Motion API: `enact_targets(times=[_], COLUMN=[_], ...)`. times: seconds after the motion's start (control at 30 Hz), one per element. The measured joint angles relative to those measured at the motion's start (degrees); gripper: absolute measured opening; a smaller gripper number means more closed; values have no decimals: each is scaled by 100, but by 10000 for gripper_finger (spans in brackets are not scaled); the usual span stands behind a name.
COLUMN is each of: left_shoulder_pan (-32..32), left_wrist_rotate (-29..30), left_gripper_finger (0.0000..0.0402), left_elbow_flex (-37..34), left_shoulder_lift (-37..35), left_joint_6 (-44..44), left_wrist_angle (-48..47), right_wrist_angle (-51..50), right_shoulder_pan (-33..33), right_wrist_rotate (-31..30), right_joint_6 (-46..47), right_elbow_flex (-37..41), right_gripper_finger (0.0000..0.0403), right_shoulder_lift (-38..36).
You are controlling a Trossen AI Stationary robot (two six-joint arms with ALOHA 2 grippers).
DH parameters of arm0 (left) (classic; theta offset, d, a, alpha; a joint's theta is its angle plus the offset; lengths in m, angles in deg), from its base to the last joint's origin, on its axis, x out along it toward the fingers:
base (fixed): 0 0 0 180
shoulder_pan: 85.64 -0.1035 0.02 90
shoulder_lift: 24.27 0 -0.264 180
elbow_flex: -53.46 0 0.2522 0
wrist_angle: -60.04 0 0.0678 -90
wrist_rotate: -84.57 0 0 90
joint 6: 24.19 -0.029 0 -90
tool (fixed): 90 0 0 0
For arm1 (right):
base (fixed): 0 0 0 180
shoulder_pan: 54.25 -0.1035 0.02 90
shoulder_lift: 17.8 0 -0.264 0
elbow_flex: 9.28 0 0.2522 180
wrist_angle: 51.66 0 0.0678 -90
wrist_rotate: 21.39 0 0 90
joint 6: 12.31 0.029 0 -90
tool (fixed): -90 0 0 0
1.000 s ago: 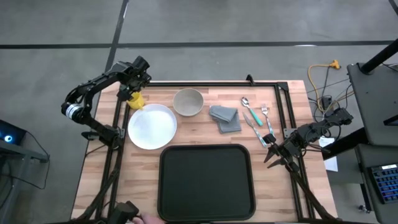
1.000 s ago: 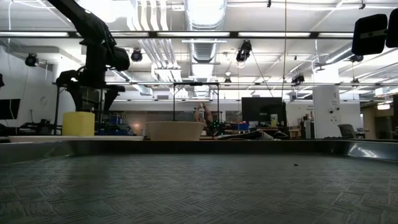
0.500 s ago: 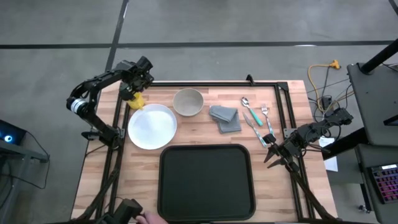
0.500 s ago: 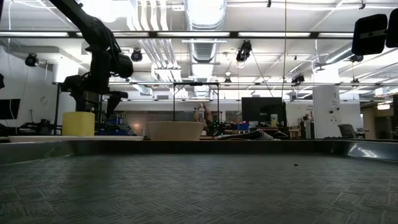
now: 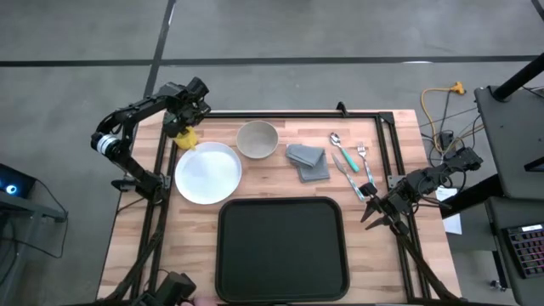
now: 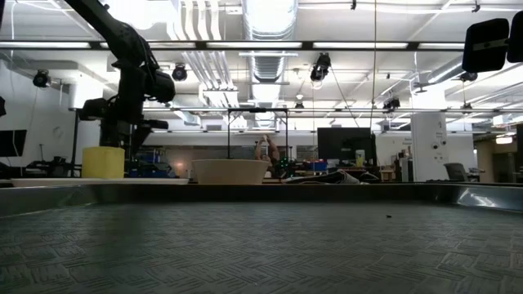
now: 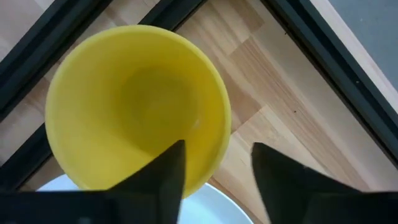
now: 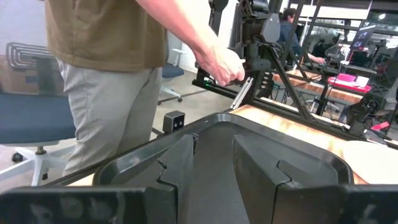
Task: Set up tray
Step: Put the yellow mug on the black serving tray
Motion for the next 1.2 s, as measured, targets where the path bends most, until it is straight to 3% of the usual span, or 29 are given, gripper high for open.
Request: enact_targets(times=[0.3,0.77,1.2], left_shoulder_pan=[2,9,9], left_wrist_rotate=[-189,-255,-129], left_gripper_finger=[10,1,1], left_elbow_flex=[2,46,672], left_shoulder_lift=[0,-74,-85], left_joint_6=[-47,-143,-138], left_wrist_angle=[-29,-91,-649], right_wrist_angle=[1,-1,0], right_shoulder_pan=[1,0,1], right_wrist_rotate=[0,0,0], right_joint_6=[0,0,0], right_elbow_flex=[0,2,0], right_gripper_finger=[100,100,100], right_shoulder_lift=[0,0,0])
